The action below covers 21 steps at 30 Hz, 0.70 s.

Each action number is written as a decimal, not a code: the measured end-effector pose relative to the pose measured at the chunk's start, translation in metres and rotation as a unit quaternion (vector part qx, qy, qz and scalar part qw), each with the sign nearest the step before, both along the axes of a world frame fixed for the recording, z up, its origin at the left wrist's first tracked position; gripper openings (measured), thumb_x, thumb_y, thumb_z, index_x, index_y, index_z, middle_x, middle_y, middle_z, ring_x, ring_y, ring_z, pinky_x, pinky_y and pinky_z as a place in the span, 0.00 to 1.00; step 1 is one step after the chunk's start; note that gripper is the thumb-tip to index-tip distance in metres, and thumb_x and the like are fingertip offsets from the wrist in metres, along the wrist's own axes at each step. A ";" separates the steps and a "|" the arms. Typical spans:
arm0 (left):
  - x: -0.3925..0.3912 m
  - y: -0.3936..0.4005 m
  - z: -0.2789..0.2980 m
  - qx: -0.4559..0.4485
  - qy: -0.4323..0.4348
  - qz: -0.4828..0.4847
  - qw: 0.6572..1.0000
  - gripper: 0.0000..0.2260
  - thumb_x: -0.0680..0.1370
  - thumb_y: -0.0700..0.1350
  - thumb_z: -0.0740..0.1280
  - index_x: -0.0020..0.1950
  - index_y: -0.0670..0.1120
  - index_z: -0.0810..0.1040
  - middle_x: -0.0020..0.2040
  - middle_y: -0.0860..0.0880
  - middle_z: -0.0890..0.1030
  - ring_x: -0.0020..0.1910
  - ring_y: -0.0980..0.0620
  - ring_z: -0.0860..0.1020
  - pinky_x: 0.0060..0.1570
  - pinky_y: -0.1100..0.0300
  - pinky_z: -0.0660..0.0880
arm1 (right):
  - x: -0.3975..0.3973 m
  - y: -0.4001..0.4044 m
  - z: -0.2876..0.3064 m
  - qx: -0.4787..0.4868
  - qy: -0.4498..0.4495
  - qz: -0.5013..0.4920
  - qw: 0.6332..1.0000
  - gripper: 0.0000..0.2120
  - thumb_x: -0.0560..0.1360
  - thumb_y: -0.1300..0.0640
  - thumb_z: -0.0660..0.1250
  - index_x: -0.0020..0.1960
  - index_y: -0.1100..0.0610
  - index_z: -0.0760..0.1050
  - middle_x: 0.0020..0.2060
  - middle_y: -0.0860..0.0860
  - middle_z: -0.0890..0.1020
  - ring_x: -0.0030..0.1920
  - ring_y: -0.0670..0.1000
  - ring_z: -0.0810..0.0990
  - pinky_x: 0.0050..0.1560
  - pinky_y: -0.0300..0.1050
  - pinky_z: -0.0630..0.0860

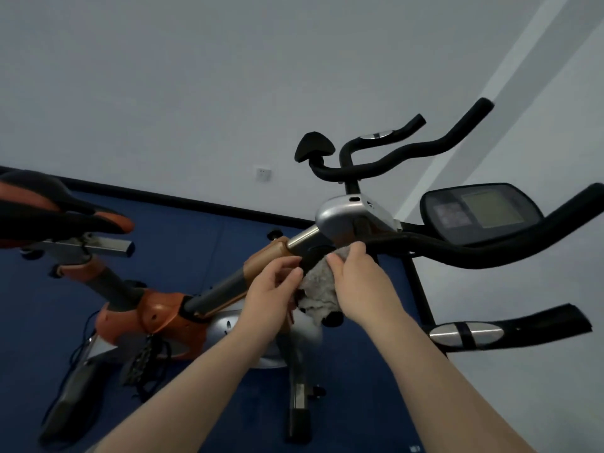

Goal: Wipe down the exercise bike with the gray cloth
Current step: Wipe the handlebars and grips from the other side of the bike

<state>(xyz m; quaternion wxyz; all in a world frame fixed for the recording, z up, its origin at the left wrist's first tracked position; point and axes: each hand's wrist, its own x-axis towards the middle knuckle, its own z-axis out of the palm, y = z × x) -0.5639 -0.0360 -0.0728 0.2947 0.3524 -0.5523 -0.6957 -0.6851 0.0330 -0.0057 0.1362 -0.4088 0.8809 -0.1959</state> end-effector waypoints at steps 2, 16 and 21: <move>-0.001 -0.002 0.004 -0.026 0.002 -0.008 1.000 0.10 0.81 0.43 0.65 0.60 0.54 0.78 0.54 0.52 0.82 0.50 0.58 0.82 0.50 0.57 0.81 | 0.002 0.014 -0.002 -0.001 -0.009 -0.008 1.000 0.12 0.82 0.44 0.52 0.55 0.54 0.61 0.48 0.54 0.77 0.45 0.53 0.76 0.39 0.47 0.67; -0.017 -0.049 0.026 -0.213 -0.054 -0.120 0.968 0.09 0.78 0.43 0.69 0.53 0.56 0.83 0.47 0.59 0.84 0.49 0.62 0.81 0.53 0.60 0.80 | 0.013 0.019 0.003 0.062 0.021 -0.074 0.995 0.12 0.82 0.44 0.52 0.51 0.54 0.61 0.35 0.46 0.71 0.33 0.45 0.68 0.28 0.42 0.58; -0.025 -0.073 0.033 -0.287 -0.057 -0.187 0.938 0.09 0.75 0.44 0.73 0.44 0.60 0.81 0.40 0.61 0.83 0.43 0.68 0.80 0.41 0.76 0.73 | 0.016 -0.009 0.008 0.082 0.014 -0.130 0.988 0.13 0.83 0.46 0.53 0.52 0.56 0.62 0.42 0.51 0.71 0.44 0.55 0.72 0.38 0.48 0.63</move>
